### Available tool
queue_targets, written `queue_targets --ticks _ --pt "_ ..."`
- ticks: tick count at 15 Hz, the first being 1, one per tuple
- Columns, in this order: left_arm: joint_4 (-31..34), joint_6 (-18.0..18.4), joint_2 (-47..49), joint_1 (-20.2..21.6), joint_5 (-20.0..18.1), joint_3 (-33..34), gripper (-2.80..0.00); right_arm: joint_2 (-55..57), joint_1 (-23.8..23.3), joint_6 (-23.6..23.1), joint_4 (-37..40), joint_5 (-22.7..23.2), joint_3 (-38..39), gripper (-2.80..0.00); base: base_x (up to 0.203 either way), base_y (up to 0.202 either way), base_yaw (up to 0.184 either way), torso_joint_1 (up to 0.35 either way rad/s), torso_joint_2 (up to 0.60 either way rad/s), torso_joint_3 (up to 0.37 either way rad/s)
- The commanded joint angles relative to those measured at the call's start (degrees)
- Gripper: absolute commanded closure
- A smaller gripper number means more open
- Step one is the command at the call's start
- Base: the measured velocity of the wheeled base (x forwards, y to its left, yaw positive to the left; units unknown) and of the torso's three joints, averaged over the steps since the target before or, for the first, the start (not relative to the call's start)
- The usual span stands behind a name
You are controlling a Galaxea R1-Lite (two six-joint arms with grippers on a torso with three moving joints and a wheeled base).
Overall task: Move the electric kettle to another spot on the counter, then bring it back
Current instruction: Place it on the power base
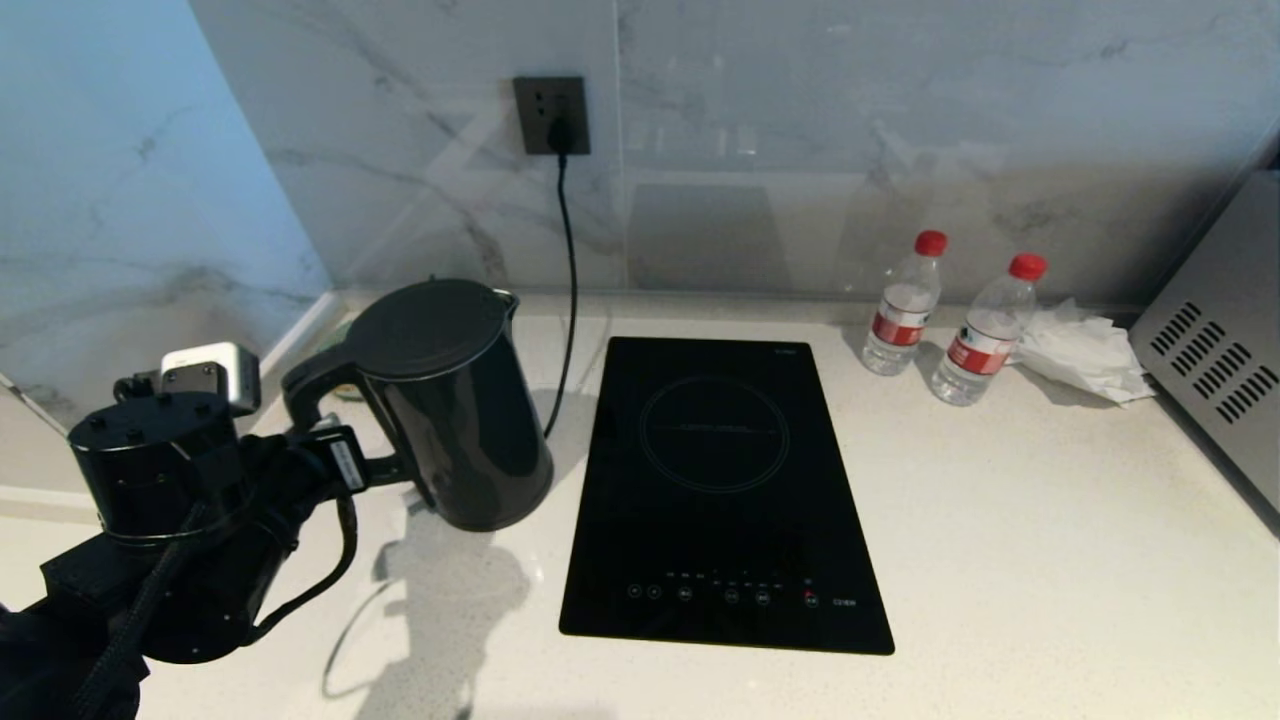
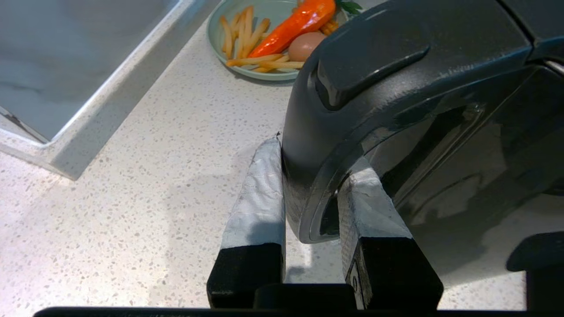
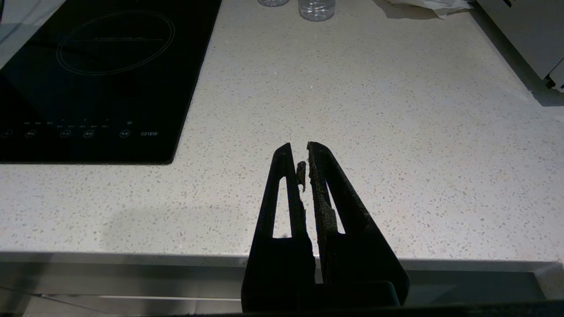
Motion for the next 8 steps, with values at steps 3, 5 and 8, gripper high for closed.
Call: queue_targets --ticks 3,5,8 --pt "-0.72 -0.11 -0.46 -1.74 -0.04 1.44 -2.8 0.0 0.0 -0.02 -0.02 0.01 0.01 0.0 0.0 0.0 0.0 0.0 0.0 0.0" --pt "-0.84 -0.02 -1.31 -3.45 -0.36 2.97 -2.8 0.0 0.0 -0.02 -0.02 0.01 0.01 0.0 0.0 0.0 0.0 0.0 0.0 0.0" --pt "-0.89 0.0 -1.55 -3.88 -0.37 3.69 -2.8 0.0 0.0 -0.02 -0.02 -0.05 0.01 0.0 0.0 0.0 0.0 0.0 0.0 0.0"
